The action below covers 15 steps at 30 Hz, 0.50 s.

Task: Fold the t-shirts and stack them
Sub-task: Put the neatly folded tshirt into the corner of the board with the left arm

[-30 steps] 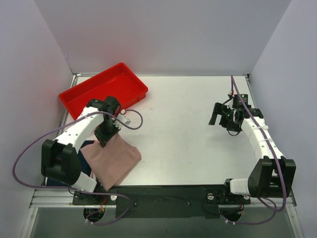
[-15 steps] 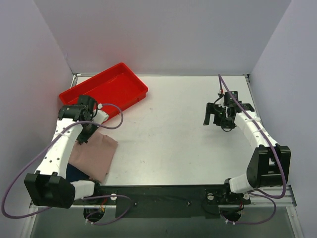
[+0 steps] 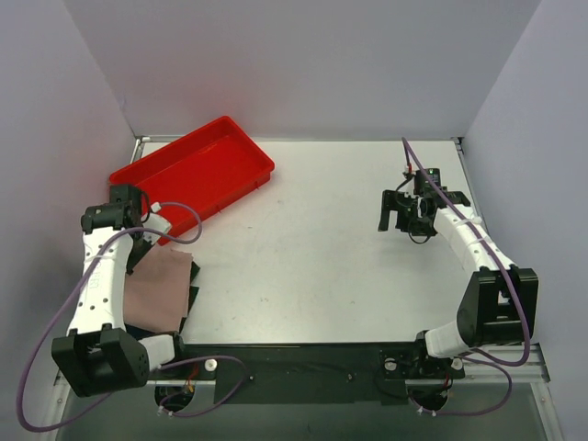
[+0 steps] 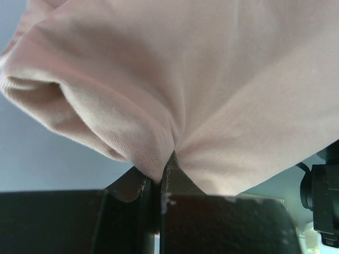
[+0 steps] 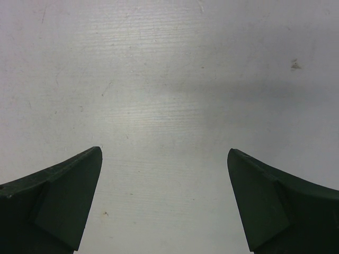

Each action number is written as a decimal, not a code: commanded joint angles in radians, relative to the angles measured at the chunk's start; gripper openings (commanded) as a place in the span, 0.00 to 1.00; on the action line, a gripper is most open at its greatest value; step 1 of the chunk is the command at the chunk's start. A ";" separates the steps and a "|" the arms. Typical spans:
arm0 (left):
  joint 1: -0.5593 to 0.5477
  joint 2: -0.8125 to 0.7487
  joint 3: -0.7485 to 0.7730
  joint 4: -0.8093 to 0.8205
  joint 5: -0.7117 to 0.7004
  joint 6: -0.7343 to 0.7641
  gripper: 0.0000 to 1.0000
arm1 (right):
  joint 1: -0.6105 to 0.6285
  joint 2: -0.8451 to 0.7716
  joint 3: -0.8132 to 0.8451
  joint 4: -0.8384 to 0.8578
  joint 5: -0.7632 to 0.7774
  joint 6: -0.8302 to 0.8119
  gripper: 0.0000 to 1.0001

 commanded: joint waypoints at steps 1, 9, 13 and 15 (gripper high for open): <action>0.020 0.039 -0.047 0.073 -0.064 0.079 0.00 | 0.006 -0.020 0.001 -0.004 0.034 -0.018 1.00; 0.074 0.147 -0.110 0.329 -0.278 0.096 0.56 | 0.006 -0.049 -0.011 -0.010 0.048 -0.024 1.00; 0.074 0.135 -0.123 0.417 -0.400 0.229 0.89 | 0.006 -0.057 -0.018 -0.010 0.053 -0.029 1.00; 0.073 0.118 -0.105 0.453 -0.426 0.286 0.90 | 0.006 -0.058 -0.018 -0.010 0.054 -0.027 1.00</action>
